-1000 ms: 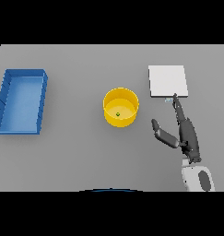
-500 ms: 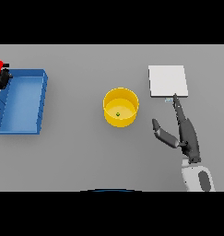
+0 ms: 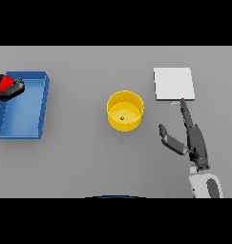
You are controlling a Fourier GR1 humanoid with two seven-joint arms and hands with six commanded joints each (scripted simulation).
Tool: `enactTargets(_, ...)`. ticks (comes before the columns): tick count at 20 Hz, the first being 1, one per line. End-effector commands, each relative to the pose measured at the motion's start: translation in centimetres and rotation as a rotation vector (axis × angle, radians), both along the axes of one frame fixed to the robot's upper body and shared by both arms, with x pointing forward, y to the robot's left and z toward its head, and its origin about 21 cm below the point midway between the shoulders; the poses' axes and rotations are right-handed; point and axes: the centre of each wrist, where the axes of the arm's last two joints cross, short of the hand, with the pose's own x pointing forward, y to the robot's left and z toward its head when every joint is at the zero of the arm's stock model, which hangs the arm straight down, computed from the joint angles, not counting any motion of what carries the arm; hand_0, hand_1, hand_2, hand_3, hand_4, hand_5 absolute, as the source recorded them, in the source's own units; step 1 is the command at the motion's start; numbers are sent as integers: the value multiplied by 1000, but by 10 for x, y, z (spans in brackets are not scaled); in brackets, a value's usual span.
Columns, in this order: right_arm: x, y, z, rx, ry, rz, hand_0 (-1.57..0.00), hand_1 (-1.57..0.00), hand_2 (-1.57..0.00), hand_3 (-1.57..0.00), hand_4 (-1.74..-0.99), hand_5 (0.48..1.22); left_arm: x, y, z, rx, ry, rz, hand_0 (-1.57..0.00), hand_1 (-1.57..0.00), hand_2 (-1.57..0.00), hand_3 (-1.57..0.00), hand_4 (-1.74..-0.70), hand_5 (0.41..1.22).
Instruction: Pick up the red beaker and tilt it to pour out 1 green nut into yellow bowl. Pick up the yellow bowl and place it on the metallic measuring scale.
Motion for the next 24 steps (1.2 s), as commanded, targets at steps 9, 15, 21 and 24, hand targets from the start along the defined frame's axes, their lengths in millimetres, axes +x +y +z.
enactTargets(9, 0, 9, 3, -8, 35, -2, 1, 1, 1, 1, -1193, 660, 0, 1, 11, -48, 35, -70, -124, -100, -102, -96, -791, 674)
enactTargets(15, 9, 16, 8, -111, 12, 89, 1, 1, 1, 1, -1162, 694, 3, 1, 13, -74, -41, -84, -32, -26, -26, -24, -780, 679)
enactTargets(21, 41, 15, 38, -399, -2, 276, 1, 1, 1, 1, -1268, 691, 4, -2, 8, -91, -31, -85, -8, -6, -6, -6, -792, 709)
enactTargets(24, 58, 21, 52, -634, -40, 369, 1, 1, 1, 1, -1279, 671, 3, -2, 6, -82, -23, -86, -3, -3, -3, -2, -795, 708)
